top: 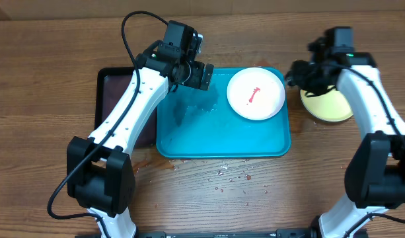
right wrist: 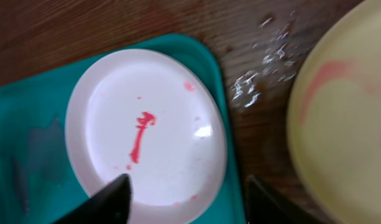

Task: Clean dirty plates on tray and stack at the side
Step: 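Reach the right gripper to the white plate's rim and slide it left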

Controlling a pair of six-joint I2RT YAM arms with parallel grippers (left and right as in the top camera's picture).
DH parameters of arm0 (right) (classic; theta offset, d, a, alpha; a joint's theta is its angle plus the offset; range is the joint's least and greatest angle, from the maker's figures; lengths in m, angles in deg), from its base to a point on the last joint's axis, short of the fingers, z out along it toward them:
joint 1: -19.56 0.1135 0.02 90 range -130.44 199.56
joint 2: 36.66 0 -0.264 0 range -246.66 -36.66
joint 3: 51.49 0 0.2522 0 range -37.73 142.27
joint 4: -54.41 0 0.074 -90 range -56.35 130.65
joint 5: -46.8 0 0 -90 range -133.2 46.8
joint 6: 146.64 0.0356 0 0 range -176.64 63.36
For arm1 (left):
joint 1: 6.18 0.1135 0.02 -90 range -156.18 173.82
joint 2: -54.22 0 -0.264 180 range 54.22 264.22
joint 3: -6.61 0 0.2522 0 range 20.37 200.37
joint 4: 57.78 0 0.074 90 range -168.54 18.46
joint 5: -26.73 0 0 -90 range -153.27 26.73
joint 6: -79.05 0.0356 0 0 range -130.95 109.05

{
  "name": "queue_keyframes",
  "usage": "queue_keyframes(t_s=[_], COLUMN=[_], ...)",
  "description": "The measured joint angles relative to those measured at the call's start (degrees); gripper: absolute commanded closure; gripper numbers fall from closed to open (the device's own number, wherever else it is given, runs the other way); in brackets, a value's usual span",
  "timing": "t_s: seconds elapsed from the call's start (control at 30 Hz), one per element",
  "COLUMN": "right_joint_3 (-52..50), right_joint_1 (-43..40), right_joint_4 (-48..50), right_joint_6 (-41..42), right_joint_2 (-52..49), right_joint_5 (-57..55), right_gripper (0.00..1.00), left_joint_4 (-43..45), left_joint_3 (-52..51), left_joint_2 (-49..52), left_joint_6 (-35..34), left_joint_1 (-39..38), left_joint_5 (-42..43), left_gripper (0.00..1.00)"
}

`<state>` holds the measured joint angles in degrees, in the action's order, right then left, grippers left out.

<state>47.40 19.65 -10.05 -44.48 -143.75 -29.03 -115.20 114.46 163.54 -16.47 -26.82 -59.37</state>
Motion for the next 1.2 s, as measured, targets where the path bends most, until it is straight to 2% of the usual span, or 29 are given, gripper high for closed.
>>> queue_keyframes(t_s=[0.07,0.1,0.33,0.57,0.83,0.93,1.0,1.13,1.2], right_joint_3=[0.00,0.00,0.00,-0.02,-0.02,-0.02,-0.02,0.37,0.48], right_joint_1=[2.23,3.34,8.33,8.94,8.94,8.94,8.94,8.90,8.90], right_joint_4=[-0.68,-0.98,-3.72,-8.41,-6.47,-5.46,-4.74,-4.02,-3.61], right_joint_6=[2.38,3.39,9.25,14.49,18.53,19.76,20.17,20.26,20.39], right_joint_2=[-0.07,-0.24,-3.34,-8.07,-9.57,-10.58,-12.11,-13.22,-13.44], right_joint_5=[-0.68,-1.05,-1.70,-2.10,-4.02,-4.37,-4.55,-4.72,-4.68], right_gripper=[0.04,0.00,0.00,0.02,0.24,0.27,0.33,0.59,0.76], left_joint_4=[0.00,0.00,0.00,-0.46,-0.48,-0.55,-0.61,-0.63,-0.66], left_joint_3=[0.00,0.00,0.00,0.00,0.00,0.00,0.00,0.00,0.00], left_joint_2=[0.00,0.00,0.00,0.00,0.00,0.00,0.00,0.00,0.00], left_joint_6=[0.00,-0.02,0.00,0.00,0.00,0.00,0.00,0.00,0.00], left_joint_1=[0.00,0.00,0.00,0.00,0.00,0.00,0.00,0.00,0.00], left_joint_5=[0.00,0.00,0.00,0.00,0.00,0.00,0.00,0.00,0.00], left_gripper=[0.00,0.00,0.00,0.00,0.00,0.00,0.00,0.00,0.00])
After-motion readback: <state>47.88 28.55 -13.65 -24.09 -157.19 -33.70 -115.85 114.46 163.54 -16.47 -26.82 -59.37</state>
